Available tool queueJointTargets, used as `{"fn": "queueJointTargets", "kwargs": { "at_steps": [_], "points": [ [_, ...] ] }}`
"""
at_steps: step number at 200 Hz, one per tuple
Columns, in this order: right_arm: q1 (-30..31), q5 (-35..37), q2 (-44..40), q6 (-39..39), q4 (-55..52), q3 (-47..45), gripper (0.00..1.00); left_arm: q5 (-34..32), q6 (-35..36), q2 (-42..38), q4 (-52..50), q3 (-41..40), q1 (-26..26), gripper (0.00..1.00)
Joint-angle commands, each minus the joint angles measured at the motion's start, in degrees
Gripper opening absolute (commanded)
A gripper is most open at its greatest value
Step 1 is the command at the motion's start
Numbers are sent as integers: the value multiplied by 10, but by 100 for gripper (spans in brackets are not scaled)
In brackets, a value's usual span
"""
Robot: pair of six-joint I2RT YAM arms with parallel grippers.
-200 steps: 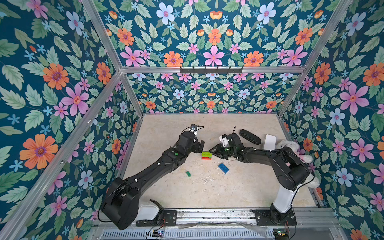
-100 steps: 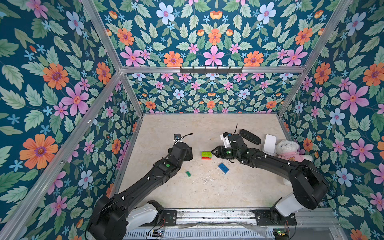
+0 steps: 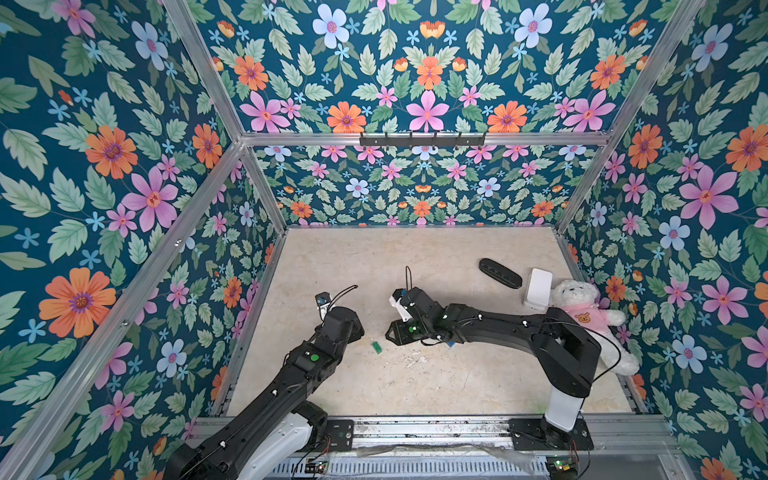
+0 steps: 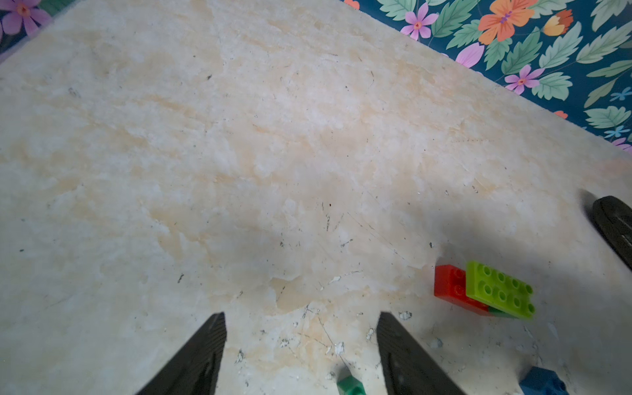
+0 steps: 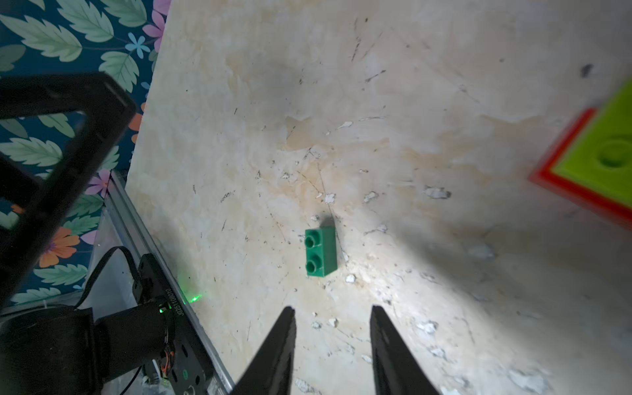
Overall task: Assemble the number 5 with lego
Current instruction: Pick up the lego brick from the center of the board.
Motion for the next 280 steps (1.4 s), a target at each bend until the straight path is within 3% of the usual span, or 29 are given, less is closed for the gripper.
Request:
{"fn": "queueJointTargets", "kwargs": {
  "at_steps": [1,18,98,130,155,280],
  "points": [
    [14,26,29,-10,-34,31,39,55,-9,-4,15,-4,31,76],
    [21,39,49,-16,-50,52,39,88,-6,-5,27,-9,49,76],
    [42,37,116,-48,-123,134,38,117,-4,5,37,-20,77,75],
    [32,81,87,-47,-135,130,40,137,-2,3,36,-23,79,74],
    [18,75,51,-66,-129,118,44,169,-5,2,35,-33,79,72],
    [51,55,158,-70,-187,206,36,157,-17,-5,30,-45,79,72]
  ]
}}
